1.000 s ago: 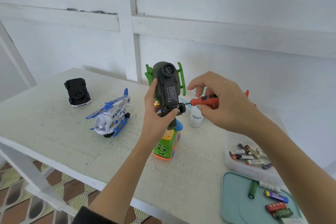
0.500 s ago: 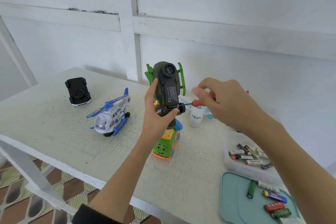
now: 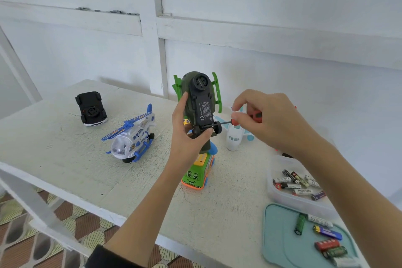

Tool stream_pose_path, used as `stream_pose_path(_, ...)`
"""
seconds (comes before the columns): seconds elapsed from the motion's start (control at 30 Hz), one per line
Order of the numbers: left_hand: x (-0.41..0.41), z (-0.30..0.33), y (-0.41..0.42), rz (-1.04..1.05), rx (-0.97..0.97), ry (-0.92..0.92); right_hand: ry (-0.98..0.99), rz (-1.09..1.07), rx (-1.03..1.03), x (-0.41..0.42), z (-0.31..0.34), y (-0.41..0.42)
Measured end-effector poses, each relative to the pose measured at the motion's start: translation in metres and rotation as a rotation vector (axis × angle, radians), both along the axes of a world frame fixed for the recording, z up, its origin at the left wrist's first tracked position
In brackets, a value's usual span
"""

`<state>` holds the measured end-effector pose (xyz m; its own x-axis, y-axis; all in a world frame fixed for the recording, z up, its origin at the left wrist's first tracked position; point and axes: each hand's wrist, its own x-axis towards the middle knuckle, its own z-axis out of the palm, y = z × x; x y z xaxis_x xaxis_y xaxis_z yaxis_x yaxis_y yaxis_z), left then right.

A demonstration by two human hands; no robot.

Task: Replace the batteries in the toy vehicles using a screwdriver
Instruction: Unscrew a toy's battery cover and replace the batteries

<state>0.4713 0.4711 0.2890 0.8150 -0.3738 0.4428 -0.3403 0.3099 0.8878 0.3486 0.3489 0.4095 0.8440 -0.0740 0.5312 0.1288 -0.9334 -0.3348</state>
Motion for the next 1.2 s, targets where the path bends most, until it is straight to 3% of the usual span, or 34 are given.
stream_pose_path(0.17,-0.001,0.003,0.0,-0.003,-0.024,0.0,0.077,0.098,0.008,-0.003,-0.001,-0.004)
stream_pose_path(0.37,-0.001,0.007,0.003,-0.015,-0.029,0.002,0.171,-0.089,-0.028,-0.003,-0.01,-0.01)
stream_pose_path(0.53,-0.001,0.011,0.005,-0.036,-0.033,0.012,0.102,-0.102,0.113,-0.013,-0.008,-0.016)
stream_pose_path(1.2,-0.002,0.012,0.005,-0.051,-0.046,-0.043,0.084,-0.044,0.016,-0.007,-0.02,-0.021)
